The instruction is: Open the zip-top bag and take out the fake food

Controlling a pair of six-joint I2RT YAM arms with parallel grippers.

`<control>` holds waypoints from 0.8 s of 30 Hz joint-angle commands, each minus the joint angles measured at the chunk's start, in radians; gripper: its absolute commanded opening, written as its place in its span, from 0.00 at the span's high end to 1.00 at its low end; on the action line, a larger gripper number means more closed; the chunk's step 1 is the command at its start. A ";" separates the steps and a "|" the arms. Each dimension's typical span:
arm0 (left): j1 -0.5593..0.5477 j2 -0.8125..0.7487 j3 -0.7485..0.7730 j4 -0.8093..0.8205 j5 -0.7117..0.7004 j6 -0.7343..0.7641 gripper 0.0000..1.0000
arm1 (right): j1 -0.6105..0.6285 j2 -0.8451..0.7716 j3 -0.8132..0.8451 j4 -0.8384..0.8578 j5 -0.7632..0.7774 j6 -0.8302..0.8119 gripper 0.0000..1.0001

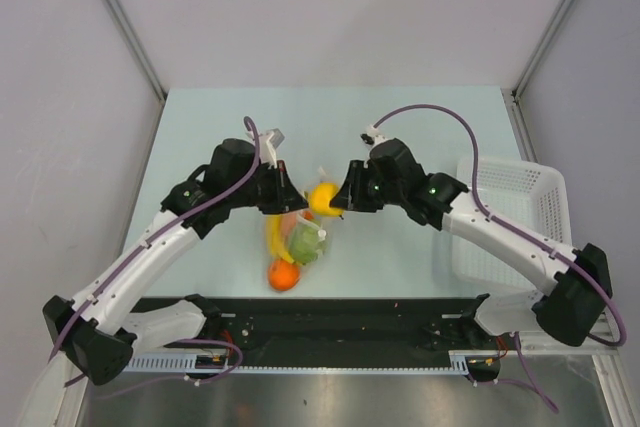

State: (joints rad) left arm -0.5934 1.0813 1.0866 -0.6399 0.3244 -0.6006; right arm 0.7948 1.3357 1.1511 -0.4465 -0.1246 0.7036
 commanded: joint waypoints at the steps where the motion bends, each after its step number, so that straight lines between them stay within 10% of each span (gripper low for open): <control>1: 0.000 -0.040 -0.002 -0.004 -0.030 0.028 1.00 | 0.006 -0.104 -0.027 -0.076 0.006 0.011 0.98; 12: -0.002 -0.029 -0.016 0.003 -0.045 0.024 1.00 | -0.045 -0.386 -0.033 -0.392 0.223 0.007 0.98; 24: 0.000 -0.001 -0.005 -0.030 -0.007 0.070 1.00 | -0.518 -0.489 -0.016 -0.761 0.416 -0.081 0.99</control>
State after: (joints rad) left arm -0.5934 1.0672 1.0733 -0.6594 0.2932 -0.5804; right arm 0.3851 0.8261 1.1007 -1.0519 0.1848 0.6548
